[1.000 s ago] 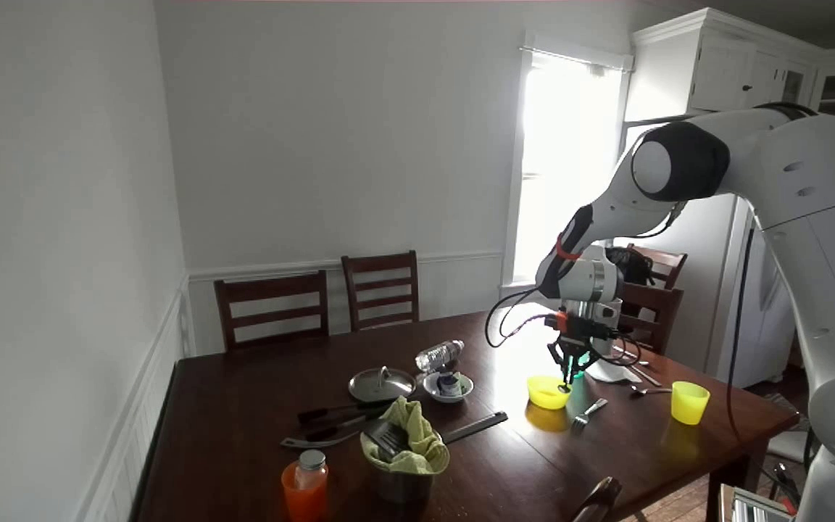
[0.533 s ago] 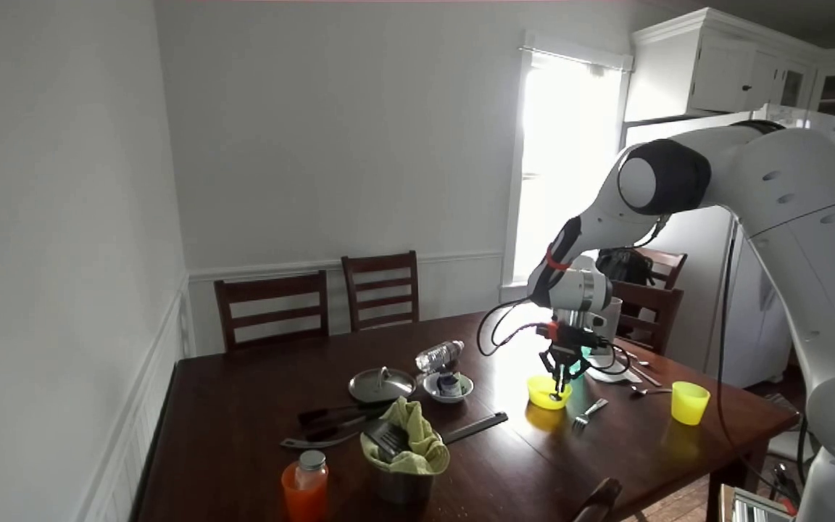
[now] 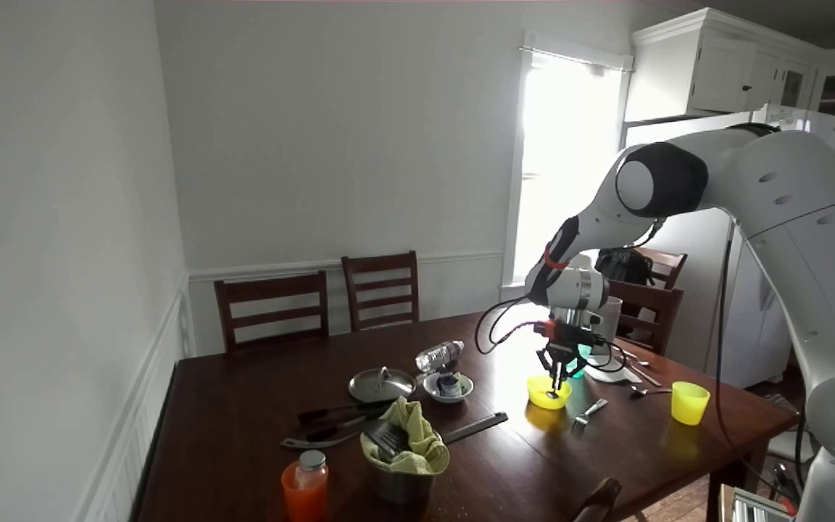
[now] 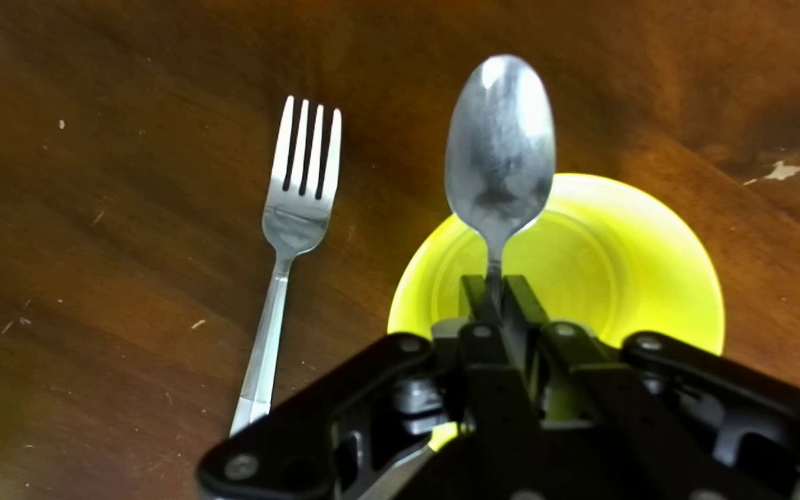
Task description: Pick up the spoon and fork next to the yellow bowl and put them in the yellow bowl starting with the spoon and end with the fork
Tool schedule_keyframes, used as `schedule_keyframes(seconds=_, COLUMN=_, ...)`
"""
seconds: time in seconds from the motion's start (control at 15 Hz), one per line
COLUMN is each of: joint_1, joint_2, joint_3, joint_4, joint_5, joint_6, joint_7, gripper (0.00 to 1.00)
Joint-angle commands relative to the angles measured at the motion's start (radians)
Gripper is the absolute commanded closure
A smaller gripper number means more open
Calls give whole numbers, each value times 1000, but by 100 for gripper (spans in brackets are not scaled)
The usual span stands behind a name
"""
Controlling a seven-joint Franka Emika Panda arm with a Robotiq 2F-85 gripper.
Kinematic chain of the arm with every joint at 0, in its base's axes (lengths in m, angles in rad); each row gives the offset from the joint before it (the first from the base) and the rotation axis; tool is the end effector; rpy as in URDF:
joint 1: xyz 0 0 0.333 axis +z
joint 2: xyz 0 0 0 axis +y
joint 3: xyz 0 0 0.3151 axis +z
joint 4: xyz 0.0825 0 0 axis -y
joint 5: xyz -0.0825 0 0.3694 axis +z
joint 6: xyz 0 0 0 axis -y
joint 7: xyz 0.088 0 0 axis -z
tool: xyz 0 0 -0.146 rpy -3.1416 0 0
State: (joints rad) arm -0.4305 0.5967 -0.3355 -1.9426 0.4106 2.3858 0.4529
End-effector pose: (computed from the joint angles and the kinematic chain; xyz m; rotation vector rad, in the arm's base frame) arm 0.4376 -0.4033 0.1497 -2.2415 2.0680 0.1282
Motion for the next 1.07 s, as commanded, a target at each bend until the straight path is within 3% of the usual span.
schedule_keyframes(seconds=0.0, joint_1=-26, joint_2=22, joint_3=16, joint_4=40, joint_5=26, joint_6=-35, joint_7=-11, gripper=98)
schedule_keyframes(seconds=0.33, joint_1=-28, joint_2=29, joint_3=14, joint_4=52, joint_5=25, joint_6=-41, joint_7=-11, gripper=95)
schedule_keyframes(seconds=0.47, joint_1=-29, joint_2=32, joint_3=14, joint_4=54, joint_5=25, joint_6=-43, joint_7=-10, gripper=80)
schedule_keyframes(seconds=0.53, joint_1=-30, joint_2=35, joint_3=14, joint_4=55, joint_5=25, joint_6=-43, joint_7=-10, gripper=65)
schedule_keyframes(seconds=0.8, joint_1=-30, joint_2=43, joint_3=13, joint_4=59, joint_5=23, joint_6=-39, joint_7=-10, gripper=43)
schedule_keyframes(seconds=1.0, joint_1=-27, joint_2=29, joint_3=12, joint_4=46, joint_5=21, joint_6=-34, joint_7=-13, gripper=21)
